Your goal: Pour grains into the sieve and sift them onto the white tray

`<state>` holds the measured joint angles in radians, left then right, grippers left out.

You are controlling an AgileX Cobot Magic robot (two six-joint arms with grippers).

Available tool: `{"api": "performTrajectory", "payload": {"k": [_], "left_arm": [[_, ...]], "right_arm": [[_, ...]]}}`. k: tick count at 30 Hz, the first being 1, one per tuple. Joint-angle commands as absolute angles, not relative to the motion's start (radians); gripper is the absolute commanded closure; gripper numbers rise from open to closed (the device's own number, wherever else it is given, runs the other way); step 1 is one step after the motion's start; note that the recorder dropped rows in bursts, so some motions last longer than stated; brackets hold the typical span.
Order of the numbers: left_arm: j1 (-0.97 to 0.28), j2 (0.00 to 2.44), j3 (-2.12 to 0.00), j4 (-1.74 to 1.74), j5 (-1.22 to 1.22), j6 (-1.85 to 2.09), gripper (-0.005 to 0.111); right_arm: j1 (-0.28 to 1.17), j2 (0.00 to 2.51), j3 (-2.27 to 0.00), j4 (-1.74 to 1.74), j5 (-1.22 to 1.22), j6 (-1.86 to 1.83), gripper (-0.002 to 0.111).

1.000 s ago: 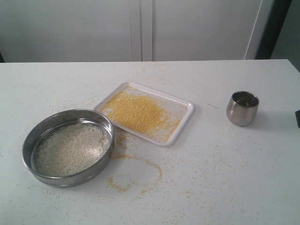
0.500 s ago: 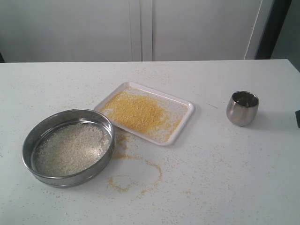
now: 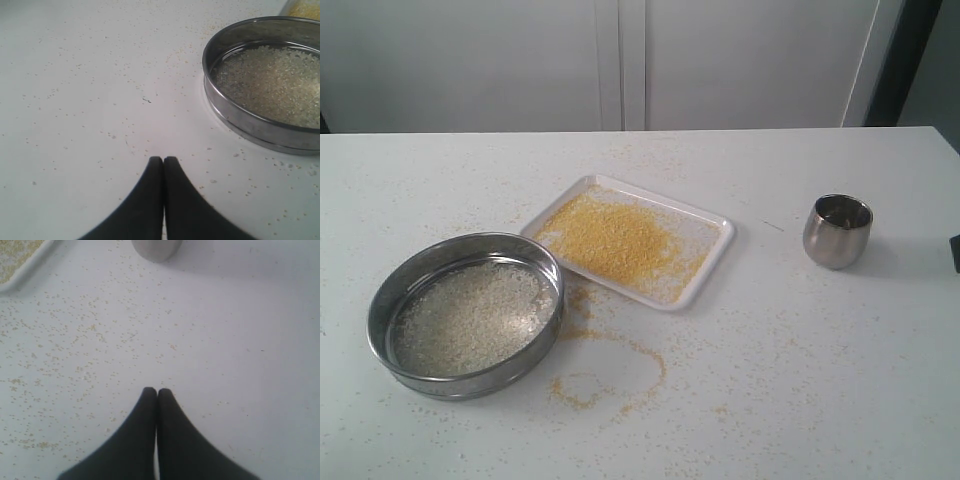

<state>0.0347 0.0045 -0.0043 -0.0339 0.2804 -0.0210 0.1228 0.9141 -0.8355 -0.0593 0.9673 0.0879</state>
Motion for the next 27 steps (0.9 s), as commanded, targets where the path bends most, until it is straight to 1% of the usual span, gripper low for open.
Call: {"api": "performTrajectory", "payload": {"k": [1,6,17,27], "left_arm": [[0.039,0.0,0.0,-0.032,0.277,-0.022,0.107],[0.039,0.0,0.0,-0.032,0.277,-0.022,0.107],[0.039,0.0,0.0,-0.032,0.277,-0.022,0.107],[0.039,0.0,0.0,-0.032,0.277,-0.022,0.107]], "right_arm": [[0.121,0.91,-0.835,-0.06,0.962,0.083,0.108],[0.121,0.904,-0.825,-0.06,0.962,0.083,0.108],[0.121,0.577,-0.753,-0.06,0.972,0.083,0.108],[0.121,0.495,-0.737,-0.06,0.963,0.083,0.108]]}}
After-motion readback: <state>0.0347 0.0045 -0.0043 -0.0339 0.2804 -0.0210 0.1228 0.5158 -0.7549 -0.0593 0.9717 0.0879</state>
